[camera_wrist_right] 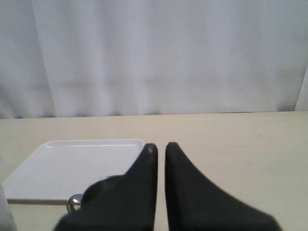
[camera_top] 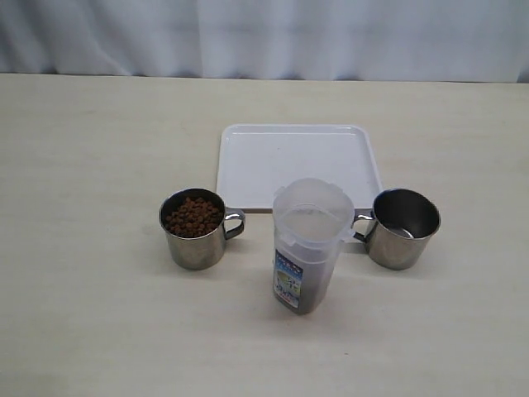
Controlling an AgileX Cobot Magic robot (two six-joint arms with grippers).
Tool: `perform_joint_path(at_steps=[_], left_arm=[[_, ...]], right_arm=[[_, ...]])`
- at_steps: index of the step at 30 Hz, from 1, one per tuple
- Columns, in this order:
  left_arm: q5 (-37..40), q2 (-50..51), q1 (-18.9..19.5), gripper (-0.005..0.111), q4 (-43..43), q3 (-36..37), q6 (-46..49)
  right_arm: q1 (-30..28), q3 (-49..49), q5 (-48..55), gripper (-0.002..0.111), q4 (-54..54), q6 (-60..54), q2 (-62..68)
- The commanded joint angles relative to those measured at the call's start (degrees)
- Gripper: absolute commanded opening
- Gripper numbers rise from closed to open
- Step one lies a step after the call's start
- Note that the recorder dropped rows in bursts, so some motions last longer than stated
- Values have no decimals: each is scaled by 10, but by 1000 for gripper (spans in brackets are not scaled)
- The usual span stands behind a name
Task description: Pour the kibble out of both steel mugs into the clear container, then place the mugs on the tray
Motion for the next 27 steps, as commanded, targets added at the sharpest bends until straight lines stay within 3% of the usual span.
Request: perform_joint_path(at_steps=[1, 4, 16, 21, 27], left_arm=[[-7, -1, -4, 0, -2, 1, 3], [-7, -1, -4, 0, -2, 1, 3], [-7, -1, -4, 0, -3, 1, 3], [-7, -1, -4, 0, -3, 1, 3], [-7, -1, -4, 0, -3, 1, 3]], right_arm=[[18, 3, 32, 4, 41, -95, -2], [14, 3, 43, 4, 102, -158, -2], [-43, 3, 43, 4, 150, -160, -2], [-73, 3, 43, 4, 268, -291, -2], [-77, 3, 60, 4, 264, -278, -2]])
